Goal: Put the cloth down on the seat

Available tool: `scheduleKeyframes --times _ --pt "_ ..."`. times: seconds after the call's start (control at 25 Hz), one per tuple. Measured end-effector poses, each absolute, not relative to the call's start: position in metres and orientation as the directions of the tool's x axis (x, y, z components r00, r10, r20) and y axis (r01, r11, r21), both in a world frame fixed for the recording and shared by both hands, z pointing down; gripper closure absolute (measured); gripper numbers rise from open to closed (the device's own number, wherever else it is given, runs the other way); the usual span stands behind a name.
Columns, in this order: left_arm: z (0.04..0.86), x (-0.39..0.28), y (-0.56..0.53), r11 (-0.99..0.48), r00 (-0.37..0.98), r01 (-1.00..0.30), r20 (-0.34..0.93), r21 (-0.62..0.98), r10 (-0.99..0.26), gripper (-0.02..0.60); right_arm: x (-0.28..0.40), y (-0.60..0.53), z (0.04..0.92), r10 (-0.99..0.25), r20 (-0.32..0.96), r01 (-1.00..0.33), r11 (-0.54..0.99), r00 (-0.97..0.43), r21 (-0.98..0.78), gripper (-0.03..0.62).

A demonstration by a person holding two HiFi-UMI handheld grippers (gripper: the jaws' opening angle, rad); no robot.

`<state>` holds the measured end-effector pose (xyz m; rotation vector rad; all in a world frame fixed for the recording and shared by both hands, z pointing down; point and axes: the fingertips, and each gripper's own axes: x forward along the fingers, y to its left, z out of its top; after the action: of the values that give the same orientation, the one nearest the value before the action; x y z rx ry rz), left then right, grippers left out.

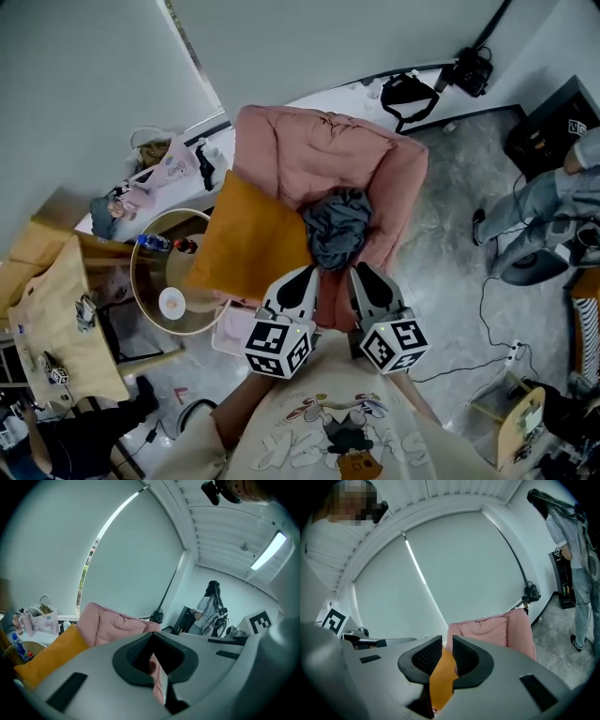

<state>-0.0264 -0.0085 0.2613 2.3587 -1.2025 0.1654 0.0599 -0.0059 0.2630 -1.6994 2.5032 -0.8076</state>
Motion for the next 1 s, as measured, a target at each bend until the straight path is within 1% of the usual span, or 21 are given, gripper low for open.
scheduleKeyframes --times 0.28,0.48,0.6,0.84,1.0 --pt "0.253 -0.027 0.004 -0.538 0.615 -0.786 0.31 0.304 -0.725 0.578 0.059 0.014 0.252 -0.891 0.268 -0.892 0.255 -0.366 -0.372 0.51" --pt "0.244 -0.026 0.012 -0.57 0.634 -0.772 0.287 0.281 -0.718 0.578 0.055 0.025 0.242 -0.893 0.266 -0.901 0.264 -0.363 -0.344 0.51" --pt "0.245 -0.024 0.018 -0.575 0.641 -0.766 0.287 0.286 -0.711 0.578 0.054 0.029 0.242 -0.894 0.272 -0.908 0.263 -0.357 -0.328 0.541" --pt "0.248 -0.026 0.024 -0.569 0.642 -0.765 0.289 0.302 -0.71 0.578 0.051 0.029 0.237 -0.897 0.255 -0.904 0.269 -0.36 -0.331 0.572" --pt "0.248 -0.026 0.025 -0.566 0.641 -0.765 0.287 0.308 -0.712 0.578 0.05 0.028 0.234 -0.895 0.258 -0.906 0.277 -0.365 -0.32 0.574"
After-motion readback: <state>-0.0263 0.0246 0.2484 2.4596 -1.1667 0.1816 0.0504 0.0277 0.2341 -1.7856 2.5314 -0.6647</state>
